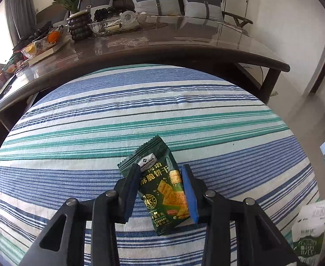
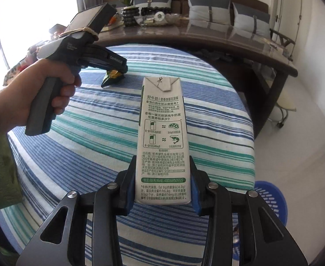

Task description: Collect trash

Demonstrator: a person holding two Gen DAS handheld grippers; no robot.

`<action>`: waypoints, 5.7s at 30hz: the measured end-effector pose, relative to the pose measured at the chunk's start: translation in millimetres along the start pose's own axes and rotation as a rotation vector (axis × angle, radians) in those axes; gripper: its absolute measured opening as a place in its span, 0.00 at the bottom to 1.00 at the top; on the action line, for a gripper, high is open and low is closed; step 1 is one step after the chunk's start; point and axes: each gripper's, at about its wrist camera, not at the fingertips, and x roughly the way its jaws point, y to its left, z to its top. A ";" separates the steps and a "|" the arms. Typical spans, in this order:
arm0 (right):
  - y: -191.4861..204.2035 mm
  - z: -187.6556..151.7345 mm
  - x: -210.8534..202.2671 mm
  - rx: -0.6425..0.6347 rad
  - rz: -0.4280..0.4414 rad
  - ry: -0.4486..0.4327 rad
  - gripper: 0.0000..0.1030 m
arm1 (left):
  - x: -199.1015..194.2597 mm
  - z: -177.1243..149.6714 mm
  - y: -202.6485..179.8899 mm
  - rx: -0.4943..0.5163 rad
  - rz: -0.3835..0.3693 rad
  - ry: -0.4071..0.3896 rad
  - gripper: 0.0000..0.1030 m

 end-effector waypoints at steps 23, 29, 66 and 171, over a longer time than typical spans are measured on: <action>11.4 45.5 22.7 -0.031 -0.010 0.142 0.71 | -53.7 -86.7 35.7 -0.045 -0.125 -0.022 0.71; 18.0 45.8 28.1 -0.043 -0.056 0.184 0.42 | -58.6 -85.2 64.5 -0.019 -0.062 0.005 0.71; -36.9 26.3 -32.8 0.131 0.014 0.073 0.39 | -116.2 -108.4 -55.8 0.200 -0.317 -0.069 0.39; -138.8 -174.8 -194.4 0.607 -0.441 -0.020 0.99 | -141.2 -171.1 -317.4 0.399 -0.285 -0.057 1.00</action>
